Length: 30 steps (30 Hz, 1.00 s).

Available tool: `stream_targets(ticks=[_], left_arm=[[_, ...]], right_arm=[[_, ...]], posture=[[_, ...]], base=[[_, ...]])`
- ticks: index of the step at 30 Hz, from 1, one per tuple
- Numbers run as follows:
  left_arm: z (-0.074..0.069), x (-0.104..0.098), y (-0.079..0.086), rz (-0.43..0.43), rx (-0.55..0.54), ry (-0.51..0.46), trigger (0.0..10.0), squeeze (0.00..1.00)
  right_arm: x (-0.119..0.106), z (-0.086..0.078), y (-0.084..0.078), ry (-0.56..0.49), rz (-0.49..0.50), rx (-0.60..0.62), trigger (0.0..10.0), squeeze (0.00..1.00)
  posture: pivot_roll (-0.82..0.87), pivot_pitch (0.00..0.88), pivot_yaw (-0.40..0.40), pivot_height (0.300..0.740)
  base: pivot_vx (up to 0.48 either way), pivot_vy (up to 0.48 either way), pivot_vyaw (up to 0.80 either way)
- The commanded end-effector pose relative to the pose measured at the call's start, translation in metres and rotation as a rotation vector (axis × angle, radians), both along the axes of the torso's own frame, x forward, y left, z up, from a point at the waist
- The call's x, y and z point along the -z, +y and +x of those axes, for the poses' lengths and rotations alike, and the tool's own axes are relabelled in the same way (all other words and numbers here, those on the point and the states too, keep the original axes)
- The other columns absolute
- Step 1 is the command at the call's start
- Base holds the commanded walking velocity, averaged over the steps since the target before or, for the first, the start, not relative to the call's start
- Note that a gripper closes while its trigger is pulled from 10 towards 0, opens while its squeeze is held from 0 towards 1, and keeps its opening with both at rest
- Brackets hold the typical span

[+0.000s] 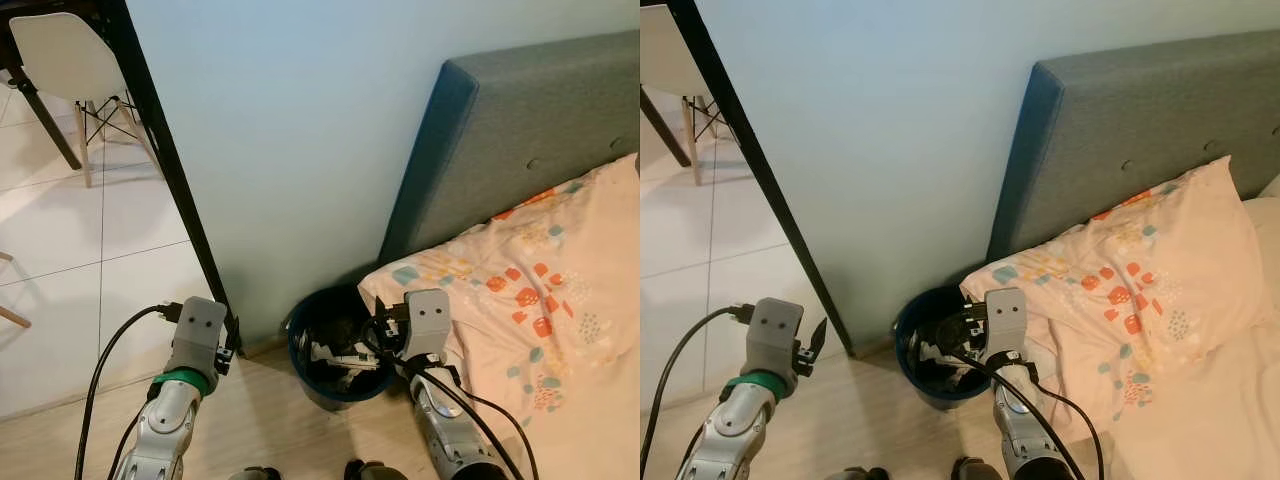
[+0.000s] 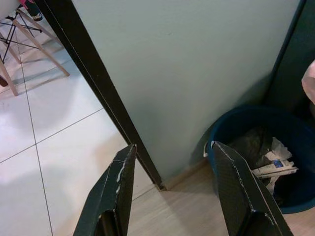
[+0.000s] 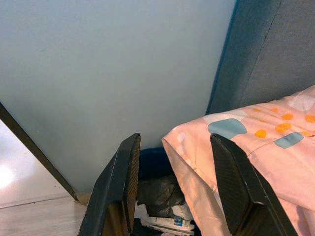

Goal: Clean up the room

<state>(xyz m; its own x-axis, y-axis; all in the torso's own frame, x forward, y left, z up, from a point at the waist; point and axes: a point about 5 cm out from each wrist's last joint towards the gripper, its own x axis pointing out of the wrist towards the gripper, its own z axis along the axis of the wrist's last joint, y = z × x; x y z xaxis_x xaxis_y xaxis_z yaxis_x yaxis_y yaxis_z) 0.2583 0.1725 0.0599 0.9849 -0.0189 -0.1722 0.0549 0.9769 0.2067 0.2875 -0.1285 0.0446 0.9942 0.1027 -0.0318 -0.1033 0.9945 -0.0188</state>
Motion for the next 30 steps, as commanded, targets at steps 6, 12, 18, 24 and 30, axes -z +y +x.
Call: stream_targets(ticks=[6,12,18,24,30], left_arm=[[-0.004,0.005,-0.003,-0.014,0.001,0.014,10.0,0.0],[-0.005,0.008,-0.005,-0.039,0.01,0.025,10.0,0.0],[-0.005,0.004,-0.017,-0.08,0.105,0.012,10.0,0.0],[-0.004,0.008,-0.016,-0.088,0.079,0.02,10.0,0.0],[-0.002,0.007,-0.016,-0.095,0.064,0.009,10.0,0.0]], right_arm=[[0.005,-0.004,-0.002,0.018,-0.003,0.002,10.0,0.0],[0.006,-0.004,-0.002,0.021,-0.008,0.002,10.0,0.0],[0.003,-0.001,-0.001,0.013,-0.011,-0.009,10.0,0.0],[0.001,0.003,-0.002,0.008,-0.017,-0.015,10.0,0.0],[0.0,0.003,-0.004,0.007,-0.023,-0.013,10.0,0.0]], posture=[[0.01,0.071,0.039,0.74],[0.0,0.061,0.038,0.74],[0.01,0.055,0.03,0.74],[0.01,0.053,0.024,0.74],[0.0,0.048,0.022,0.74]], base=[[0.0,0.0,0.0],[0.0,0.0,0.0],[0.0,0.0,0.0],[0.0,0.0,0.0],[0.0,0.0,0.0]])
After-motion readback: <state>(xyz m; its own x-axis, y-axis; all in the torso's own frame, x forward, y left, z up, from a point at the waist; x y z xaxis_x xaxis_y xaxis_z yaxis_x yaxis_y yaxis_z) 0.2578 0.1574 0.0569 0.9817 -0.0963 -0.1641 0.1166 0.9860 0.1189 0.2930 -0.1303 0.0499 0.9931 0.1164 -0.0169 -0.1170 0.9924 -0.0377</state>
